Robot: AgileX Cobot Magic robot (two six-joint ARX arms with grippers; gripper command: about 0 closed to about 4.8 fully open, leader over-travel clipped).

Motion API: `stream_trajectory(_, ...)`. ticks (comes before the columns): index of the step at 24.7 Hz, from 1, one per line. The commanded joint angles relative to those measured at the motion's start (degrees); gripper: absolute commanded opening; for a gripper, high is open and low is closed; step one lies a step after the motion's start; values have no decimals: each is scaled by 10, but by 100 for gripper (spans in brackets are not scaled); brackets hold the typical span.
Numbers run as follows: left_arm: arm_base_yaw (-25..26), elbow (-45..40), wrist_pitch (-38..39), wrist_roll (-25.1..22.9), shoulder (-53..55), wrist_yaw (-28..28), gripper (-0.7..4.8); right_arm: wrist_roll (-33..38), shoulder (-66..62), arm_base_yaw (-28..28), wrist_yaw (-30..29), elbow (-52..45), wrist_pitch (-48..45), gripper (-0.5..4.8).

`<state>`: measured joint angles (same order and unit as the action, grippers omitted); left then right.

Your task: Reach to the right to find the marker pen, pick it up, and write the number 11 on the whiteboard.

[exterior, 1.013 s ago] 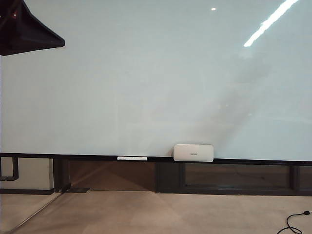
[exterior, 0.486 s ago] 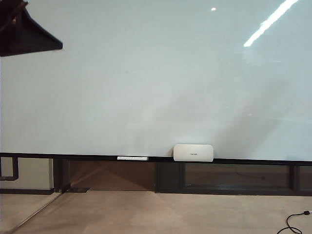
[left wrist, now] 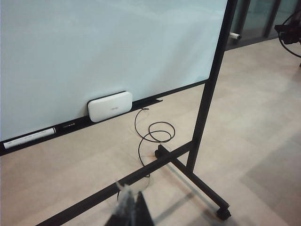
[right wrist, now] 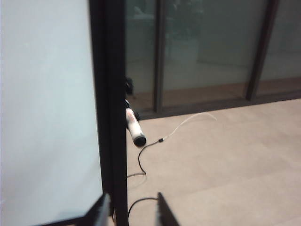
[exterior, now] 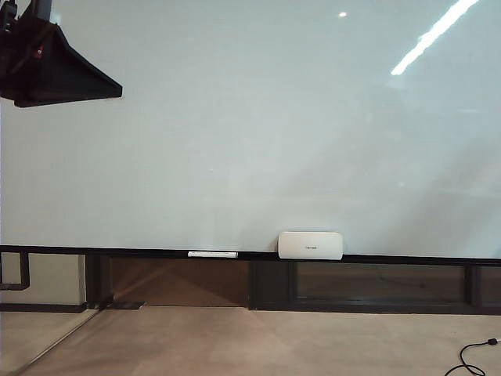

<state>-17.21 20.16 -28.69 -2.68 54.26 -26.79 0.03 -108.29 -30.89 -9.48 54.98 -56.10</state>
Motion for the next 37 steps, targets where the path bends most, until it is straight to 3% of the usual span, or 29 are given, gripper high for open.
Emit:
stream_trajectory(1,1,0,-3,-8,5,-4,-5,-6,-10,-5,-40,7,-29,245)
stream_trajectory(2,1,0,-3,-15,6,-4,-5,-5,-14,-5,-40,9,-29,285)
stream_trajectory(4,1,0,-3,-16,7,-5,-5,-8,-24,-6,-40,16,-29,307)
stream_trajectory(15,1,0,-6,-30,53,-5,-5,-19,-117,-2,-46,79,-75,311)
stream_trajectory(24,1,0,-22,-28,87,13,-5,-14,-145,-4,19,105,-71,260)
stream_trajectory(30,1,1,-32,-27,87,10,-5,-17,-184,-11,-47,161,-66,261)
stream_trajectory(37,1,1,-32,-29,88,11,-5,-18,-223,-12,-49,221,-55,300)
